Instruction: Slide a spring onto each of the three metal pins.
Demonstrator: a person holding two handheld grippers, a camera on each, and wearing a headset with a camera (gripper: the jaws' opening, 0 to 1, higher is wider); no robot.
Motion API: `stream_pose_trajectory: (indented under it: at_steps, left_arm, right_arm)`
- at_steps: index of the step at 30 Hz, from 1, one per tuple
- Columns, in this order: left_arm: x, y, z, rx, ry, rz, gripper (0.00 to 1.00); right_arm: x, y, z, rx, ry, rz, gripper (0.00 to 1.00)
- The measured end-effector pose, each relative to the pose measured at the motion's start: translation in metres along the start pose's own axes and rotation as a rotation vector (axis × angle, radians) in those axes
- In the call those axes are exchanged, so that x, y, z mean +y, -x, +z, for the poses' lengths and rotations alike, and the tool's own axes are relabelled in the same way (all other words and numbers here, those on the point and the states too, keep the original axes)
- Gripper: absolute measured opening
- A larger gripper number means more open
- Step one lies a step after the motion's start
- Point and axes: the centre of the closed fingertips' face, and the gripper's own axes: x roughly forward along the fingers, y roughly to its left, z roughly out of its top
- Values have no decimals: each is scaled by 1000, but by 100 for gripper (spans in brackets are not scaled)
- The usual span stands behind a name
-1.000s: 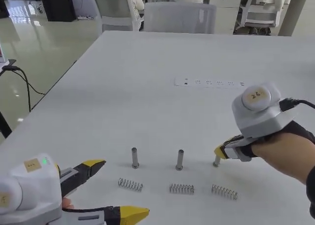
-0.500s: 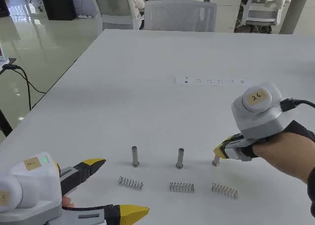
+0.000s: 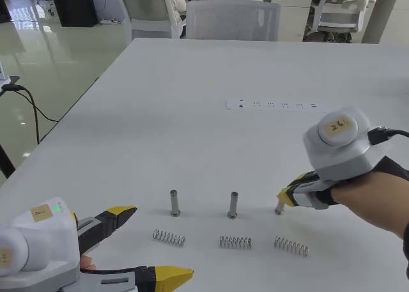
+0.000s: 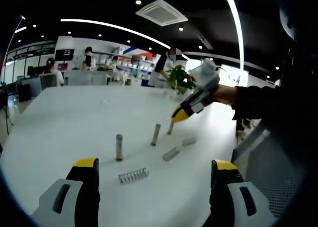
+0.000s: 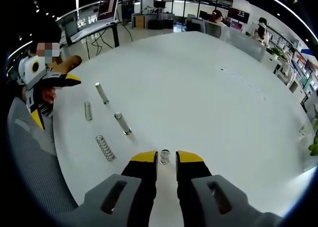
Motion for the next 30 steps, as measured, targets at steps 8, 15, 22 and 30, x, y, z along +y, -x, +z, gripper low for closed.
stream_pose_trajectory:
  at_steps: [8,15,22,30]
  left_arm:
    - [1,0,-1,1,2,1,90]
    - [1,0,-1,2,1,-1,89]
    - [1,0,-1,5,-1,-3,89]
    - [0,1,0,6,-3,-2,89]
  right_arm:
    - [0,5,-7,7,3,0,14]
    - [1,11,-17,19,7,-1,14]
    - [8,17,-21,22,25,12,15]
    - [18,19,-27,28,43,45,15]
